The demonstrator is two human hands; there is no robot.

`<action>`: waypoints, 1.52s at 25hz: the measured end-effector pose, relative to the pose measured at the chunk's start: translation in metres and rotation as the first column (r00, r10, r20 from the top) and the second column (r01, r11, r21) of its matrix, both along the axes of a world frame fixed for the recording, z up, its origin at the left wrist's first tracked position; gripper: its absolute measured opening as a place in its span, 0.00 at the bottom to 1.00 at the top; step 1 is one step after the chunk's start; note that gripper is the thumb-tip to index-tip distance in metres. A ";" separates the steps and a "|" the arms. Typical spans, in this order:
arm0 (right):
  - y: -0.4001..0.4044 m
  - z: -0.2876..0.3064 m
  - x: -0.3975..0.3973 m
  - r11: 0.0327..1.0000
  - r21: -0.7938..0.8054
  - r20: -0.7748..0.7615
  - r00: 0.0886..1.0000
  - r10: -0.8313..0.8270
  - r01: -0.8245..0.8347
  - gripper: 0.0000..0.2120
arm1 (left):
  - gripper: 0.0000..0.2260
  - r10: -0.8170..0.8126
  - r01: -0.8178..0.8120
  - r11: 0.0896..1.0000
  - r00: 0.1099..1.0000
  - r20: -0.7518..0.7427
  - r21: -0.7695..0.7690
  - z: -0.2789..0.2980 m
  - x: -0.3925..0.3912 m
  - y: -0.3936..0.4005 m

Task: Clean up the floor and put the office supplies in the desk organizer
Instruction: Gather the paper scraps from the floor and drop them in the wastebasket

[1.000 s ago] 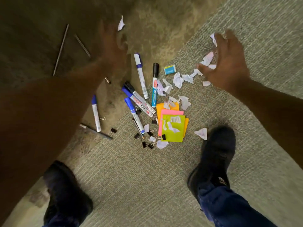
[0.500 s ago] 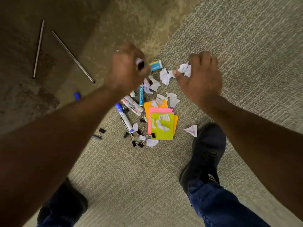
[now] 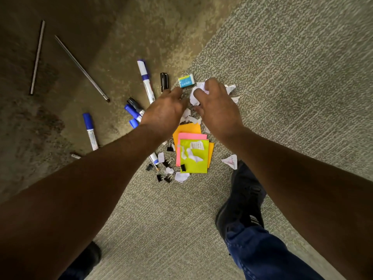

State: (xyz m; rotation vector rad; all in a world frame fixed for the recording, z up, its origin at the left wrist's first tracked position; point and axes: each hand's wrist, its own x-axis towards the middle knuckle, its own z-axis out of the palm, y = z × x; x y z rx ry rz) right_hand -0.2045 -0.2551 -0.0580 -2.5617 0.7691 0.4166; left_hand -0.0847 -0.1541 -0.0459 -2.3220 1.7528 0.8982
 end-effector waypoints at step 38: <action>0.478 0.301 0.312 -0.159 0.957 -0.276 0.927 -0.254 0.242 0.10 | 0.14 0.402 -0.664 -0.745 -0.525 -0.750 0.065 0.332 0.239 0.538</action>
